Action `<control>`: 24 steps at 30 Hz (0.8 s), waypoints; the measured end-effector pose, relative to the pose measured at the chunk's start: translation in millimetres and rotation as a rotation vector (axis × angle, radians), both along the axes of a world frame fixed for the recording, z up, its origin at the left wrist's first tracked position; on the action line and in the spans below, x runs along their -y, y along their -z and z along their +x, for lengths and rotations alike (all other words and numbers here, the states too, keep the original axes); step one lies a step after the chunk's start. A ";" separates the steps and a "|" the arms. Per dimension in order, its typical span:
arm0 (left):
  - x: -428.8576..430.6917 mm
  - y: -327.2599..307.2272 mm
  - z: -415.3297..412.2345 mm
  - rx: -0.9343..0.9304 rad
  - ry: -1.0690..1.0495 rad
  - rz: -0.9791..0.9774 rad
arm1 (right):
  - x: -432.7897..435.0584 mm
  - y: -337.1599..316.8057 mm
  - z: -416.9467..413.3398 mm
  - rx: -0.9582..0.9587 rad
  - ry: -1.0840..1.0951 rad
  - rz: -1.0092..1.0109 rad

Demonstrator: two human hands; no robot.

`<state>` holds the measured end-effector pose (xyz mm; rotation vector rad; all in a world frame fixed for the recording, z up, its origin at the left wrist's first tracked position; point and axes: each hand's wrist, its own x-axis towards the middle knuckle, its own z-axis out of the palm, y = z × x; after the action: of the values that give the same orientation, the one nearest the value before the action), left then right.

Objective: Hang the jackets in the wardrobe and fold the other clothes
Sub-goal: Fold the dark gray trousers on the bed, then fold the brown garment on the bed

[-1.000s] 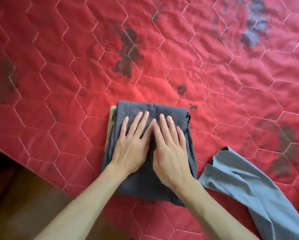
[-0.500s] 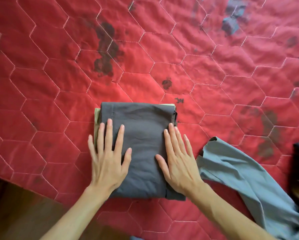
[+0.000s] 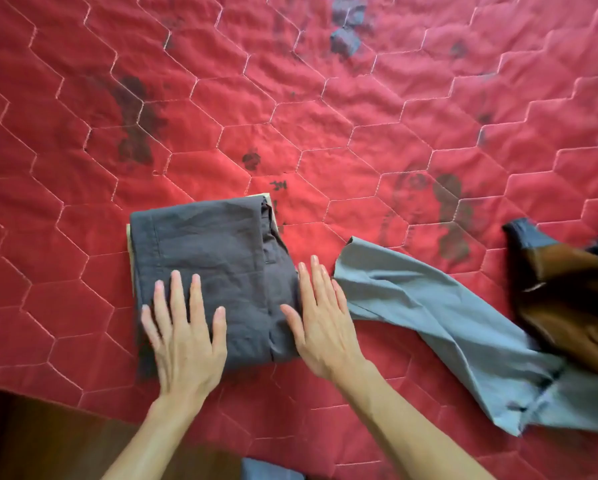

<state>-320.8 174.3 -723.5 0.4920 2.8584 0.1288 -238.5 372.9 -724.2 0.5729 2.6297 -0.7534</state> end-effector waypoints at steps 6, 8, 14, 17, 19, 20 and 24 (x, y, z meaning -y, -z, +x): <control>-106.4 -12.6 51.0 0.089 0.147 0.155 | -77.5 -29.9 72.9 -0.039 0.122 0.018; -142.6 -19.4 71.7 0.127 0.191 0.222 | -105.9 -39.7 99.1 -0.044 0.147 0.035; -224.4 -31.9 146.4 0.247 0.442 0.327 | -186.7 -65.8 188.5 -0.020 0.282 0.087; -256.3 -39.6 176.0 0.253 0.544 0.316 | -219.6 -76.0 236.2 -0.002 0.354 0.102; -276.5 -46.1 190.7 0.249 0.583 0.316 | -237.5 -84.2 263.2 -0.005 0.425 0.103; -287.0 -49.6 197.2 0.245 0.599 0.312 | -245.5 -88.8 275.0 -0.015 0.466 0.101; -331.9 -61.7 220.8 0.245 0.667 0.297 | -275.5 -105.7 315.5 -0.059 0.564 0.094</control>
<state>-100.0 506.2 -661.7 1.3468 2.3010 0.4537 76.9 648.4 -618.6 1.3705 2.5808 -0.8064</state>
